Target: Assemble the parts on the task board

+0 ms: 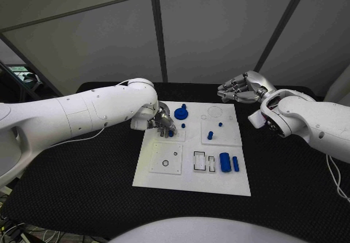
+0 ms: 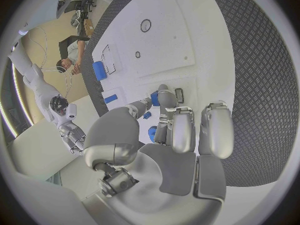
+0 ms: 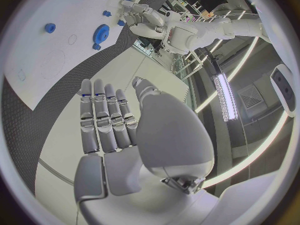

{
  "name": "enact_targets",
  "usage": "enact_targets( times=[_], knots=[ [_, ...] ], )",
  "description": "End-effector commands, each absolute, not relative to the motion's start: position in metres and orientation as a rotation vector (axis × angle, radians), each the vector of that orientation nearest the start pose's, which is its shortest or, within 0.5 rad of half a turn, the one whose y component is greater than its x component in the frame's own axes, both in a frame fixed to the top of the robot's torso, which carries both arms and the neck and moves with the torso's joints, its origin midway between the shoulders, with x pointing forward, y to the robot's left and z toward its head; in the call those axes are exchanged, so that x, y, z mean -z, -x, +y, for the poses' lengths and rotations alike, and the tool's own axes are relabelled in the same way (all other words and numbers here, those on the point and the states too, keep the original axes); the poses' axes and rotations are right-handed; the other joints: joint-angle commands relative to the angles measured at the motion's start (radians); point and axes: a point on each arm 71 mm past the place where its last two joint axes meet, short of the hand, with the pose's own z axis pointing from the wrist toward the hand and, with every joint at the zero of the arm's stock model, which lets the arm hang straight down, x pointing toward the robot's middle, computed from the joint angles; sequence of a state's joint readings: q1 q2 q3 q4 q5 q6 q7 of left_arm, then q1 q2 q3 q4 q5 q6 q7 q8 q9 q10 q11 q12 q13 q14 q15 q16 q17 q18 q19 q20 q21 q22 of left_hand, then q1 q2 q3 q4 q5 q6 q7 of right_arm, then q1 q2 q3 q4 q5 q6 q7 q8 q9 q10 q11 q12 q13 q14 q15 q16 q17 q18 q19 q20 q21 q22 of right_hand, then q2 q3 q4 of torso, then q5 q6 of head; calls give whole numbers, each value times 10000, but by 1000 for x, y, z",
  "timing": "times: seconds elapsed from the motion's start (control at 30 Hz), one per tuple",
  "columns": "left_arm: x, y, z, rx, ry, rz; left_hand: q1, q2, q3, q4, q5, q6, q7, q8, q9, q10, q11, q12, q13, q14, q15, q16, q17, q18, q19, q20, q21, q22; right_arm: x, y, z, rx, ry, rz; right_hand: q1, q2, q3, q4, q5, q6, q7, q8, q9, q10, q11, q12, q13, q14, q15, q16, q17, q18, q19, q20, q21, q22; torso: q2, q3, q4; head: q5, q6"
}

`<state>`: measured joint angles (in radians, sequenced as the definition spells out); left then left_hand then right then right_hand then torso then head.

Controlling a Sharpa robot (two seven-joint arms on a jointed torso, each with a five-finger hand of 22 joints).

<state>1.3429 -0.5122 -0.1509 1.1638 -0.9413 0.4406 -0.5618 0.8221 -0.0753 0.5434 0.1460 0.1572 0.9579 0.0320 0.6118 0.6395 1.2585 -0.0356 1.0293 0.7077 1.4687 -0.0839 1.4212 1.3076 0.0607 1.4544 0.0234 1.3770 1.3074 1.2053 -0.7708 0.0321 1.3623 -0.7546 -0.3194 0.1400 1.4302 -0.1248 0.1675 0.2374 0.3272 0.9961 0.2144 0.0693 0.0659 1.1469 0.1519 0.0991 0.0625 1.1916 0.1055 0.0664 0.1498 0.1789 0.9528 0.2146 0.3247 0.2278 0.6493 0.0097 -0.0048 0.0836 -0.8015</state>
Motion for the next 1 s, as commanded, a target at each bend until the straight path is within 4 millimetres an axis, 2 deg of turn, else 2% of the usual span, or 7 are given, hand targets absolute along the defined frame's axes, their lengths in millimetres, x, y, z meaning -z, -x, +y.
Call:
enact_targets(
  times=[0.03,0.8,1.0],
  knots=[
    [219,-531,152,2900,153,25764,-87,0,-73,11,-66,59,13,-63,-14,71,10,43,9,609,-58,-16,1136,-54,49,-7,51,493,163,-525,-212,-11004,-4545,15996,-83,14,-60,-21,63,-67,6,-44,3,-99,-4,-23,0,-42,15,-36,-10,25,83,0,-36,-11,4,1,-4,-2,3],
    [217,-530,155,2974,282,25664,-155,-65,-212,56,-73,82,5,-70,-12,73,4,46,8,609,-64,-15,1137,-53,50,-11,45,495,164,-526,-212,-10991,-4553,16054,-135,16,-109,-18,58,-90,16,-43,4,-123,8,-16,2,-69,29,-38,-40,23,88,12,-87,-46,2,4,-9,-21,-21],
    [216,-529,155,3041,295,25671,-177,-87,-259,73,-77,87,3,-72,-12,77,2,52,17,609,-65,-15,1137,-54,53,-13,47,500,164,-526,-211,-10996,-4550,16071,-142,17,-116,-19,58,-95,18,-44,3,-128,10,-15,2,-76,32,-39,-46,23,88,14,-96,-52,-3,0,9,-23,-26]
  ],
)
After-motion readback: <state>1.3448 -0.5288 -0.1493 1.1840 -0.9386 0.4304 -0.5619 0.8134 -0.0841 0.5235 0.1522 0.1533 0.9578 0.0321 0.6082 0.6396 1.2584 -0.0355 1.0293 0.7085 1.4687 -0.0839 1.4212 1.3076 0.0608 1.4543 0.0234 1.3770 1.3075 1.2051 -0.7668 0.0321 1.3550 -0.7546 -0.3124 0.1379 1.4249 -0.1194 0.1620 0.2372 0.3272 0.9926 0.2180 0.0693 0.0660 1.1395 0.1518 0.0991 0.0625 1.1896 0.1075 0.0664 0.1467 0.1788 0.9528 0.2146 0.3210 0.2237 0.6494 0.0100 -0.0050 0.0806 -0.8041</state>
